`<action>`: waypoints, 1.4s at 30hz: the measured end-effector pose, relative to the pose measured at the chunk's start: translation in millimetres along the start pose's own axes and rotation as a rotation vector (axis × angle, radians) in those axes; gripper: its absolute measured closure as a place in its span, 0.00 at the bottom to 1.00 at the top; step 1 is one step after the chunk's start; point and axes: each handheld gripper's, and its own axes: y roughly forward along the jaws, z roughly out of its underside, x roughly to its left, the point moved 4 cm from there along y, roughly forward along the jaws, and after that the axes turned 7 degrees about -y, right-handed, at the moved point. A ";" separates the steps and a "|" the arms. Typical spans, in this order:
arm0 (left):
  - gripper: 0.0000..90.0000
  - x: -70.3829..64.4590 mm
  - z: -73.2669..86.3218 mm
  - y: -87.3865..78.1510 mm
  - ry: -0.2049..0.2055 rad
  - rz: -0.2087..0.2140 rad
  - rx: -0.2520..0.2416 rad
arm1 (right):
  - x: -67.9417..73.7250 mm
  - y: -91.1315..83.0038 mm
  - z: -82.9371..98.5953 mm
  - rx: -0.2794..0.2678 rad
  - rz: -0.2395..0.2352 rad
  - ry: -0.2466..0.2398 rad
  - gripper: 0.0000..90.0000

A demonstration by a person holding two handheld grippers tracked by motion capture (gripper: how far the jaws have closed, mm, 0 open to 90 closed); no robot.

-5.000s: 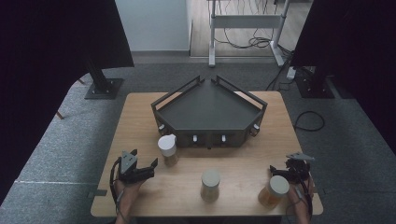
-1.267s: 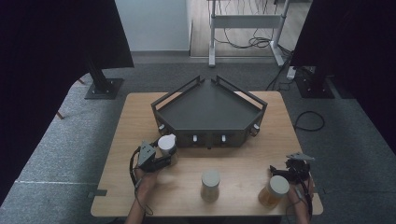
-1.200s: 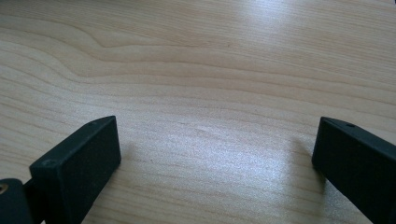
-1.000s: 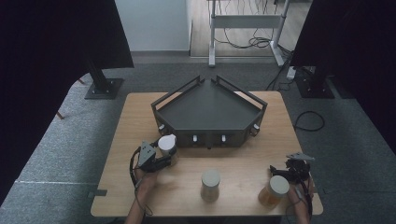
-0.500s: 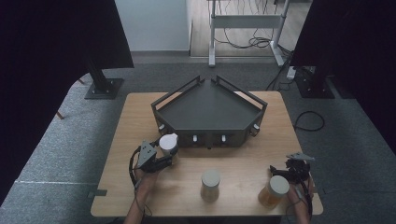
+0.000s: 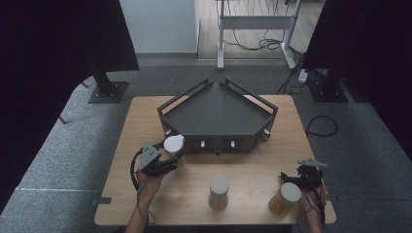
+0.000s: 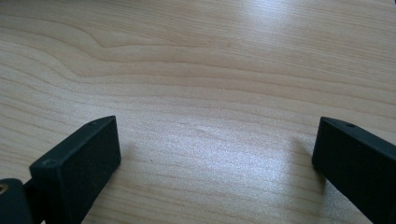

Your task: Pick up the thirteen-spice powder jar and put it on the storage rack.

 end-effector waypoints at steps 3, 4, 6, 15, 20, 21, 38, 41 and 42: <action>0.34 0.0 -4.6 -0.3 -0.009 -0.001 0.000 | 0.0 0.0 0.0 0.000 0.000 0.000 0.00; 0.34 0.2 -5.7 -0.6 -0.011 0.000 0.001 | 0.0 0.0 0.0 0.000 0.000 0.000 0.00; 0.34 0.3 -7.2 -0.9 -0.016 0.000 -0.001 | 0.0 0.0 0.0 0.000 0.000 0.000 0.00; 0.34 0.5 -18.3 -2.6 -0.023 0.002 -0.005 | 0.0 0.0 0.0 0.000 0.000 0.000 0.00; 0.34 -0.5 -24.9 -2.6 -0.019 0.001 -0.013 | 0.0 0.0 0.0 0.000 0.000 0.000 0.00; 0.34 -0.5 -26.9 -2.6 -0.015 0.001 -0.013 | 0.0 0.0 0.0 0.000 0.000 0.000 0.00; 0.34 0.1 -51.5 -0.8 -0.021 -0.015 -0.034 | 0.0 0.0 0.0 0.000 0.000 0.000 0.00; 0.34 0.9 -55.3 0.0 -0.021 -0.016 -0.037 | 0.0 0.0 0.0 0.000 0.000 0.000 0.00; 0.34 1.2 -56.6 0.3 -0.021 -0.017 -0.038 | 0.0 0.0 0.0 0.000 0.000 0.000 0.00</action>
